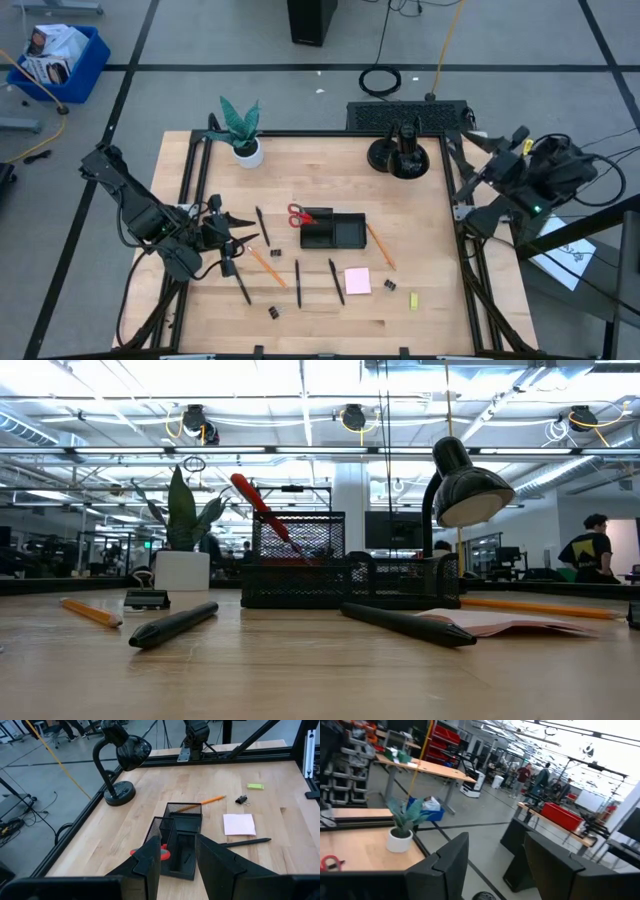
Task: Pick and place office supplies into organizer
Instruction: Put the right orange pencil into the desk organizer
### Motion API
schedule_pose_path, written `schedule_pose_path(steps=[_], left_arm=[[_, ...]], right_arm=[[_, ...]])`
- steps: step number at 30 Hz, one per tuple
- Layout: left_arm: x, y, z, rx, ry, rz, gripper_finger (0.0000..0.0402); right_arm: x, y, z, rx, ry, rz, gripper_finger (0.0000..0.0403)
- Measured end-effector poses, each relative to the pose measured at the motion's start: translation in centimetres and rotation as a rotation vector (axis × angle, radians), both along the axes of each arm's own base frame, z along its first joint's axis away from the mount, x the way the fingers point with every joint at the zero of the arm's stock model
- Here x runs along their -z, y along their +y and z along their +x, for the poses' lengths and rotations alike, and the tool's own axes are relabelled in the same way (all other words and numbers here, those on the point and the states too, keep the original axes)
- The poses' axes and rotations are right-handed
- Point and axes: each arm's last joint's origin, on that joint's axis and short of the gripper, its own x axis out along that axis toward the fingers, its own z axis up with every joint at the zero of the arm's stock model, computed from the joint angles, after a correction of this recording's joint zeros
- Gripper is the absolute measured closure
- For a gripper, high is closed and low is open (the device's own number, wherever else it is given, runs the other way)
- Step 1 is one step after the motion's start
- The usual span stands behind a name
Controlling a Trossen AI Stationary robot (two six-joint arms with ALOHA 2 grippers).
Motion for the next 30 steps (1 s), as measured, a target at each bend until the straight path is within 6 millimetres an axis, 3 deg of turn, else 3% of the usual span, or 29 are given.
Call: schedule_pose_path(steps=[9,16,22,30], left_arm=[[0.0,0.0,0.0,-0.001,0.000,0.000,0.0275],[0.0,0.4,0.3,-0.021,0.000,0.001,0.0275],[0.0,1.0,0.7,-0.049,0.006,0.018,0.0275],[0.0,1.2,0.8,-0.060,0.006,0.016,0.0275]], right_arm=[[-1.0,-2.3,-2.6,-0.038,-0.053,0.055,0.0216],[-2.6,-2.6,-3.1,-0.078,-0.071,0.040,0.0216],[-5.0,-1.5,-2.6,-0.307,-0.211,-0.119,0.0216],[-9.4,-1.7,-3.5,-0.416,-0.292,-0.189,0.0216]])
